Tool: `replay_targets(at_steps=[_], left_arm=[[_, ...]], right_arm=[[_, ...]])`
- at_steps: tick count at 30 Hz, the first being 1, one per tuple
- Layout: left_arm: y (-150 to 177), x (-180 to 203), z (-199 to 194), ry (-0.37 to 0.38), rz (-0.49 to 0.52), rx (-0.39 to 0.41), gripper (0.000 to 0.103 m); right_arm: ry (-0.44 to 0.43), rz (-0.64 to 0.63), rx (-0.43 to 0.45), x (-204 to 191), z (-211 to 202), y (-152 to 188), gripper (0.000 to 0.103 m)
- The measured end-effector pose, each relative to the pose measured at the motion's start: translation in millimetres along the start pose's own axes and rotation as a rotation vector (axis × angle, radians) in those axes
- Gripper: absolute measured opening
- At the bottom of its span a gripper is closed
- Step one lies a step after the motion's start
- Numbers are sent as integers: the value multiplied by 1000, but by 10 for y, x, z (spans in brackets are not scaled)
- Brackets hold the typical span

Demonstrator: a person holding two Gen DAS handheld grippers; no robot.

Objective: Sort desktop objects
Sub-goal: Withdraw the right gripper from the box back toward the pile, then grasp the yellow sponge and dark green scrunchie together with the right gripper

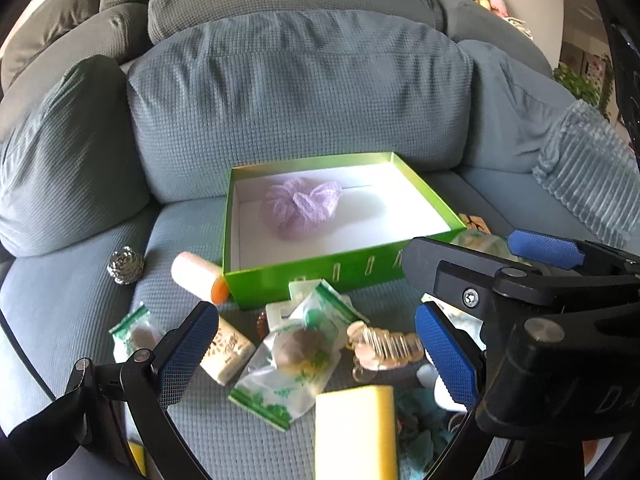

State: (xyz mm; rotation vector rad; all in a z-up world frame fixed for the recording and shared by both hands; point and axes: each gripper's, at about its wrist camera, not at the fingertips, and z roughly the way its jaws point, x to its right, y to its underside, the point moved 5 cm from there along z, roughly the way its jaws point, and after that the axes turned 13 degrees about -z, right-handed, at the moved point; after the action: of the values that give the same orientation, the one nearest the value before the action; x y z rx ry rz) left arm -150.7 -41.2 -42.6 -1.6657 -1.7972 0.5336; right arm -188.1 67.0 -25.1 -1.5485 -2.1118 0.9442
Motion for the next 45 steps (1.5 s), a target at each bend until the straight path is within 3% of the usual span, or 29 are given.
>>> replay_targets(at_steps=[17, 45], left_arm=[[242, 50, -270, 1, 18, 18, 99], [786, -132, -318, 22, 1, -74, 99]], right_arm=[[-18, -22, -35, -181, -124, 297, 103], [-69, -34, -129, -475, -12, 751, 103]])
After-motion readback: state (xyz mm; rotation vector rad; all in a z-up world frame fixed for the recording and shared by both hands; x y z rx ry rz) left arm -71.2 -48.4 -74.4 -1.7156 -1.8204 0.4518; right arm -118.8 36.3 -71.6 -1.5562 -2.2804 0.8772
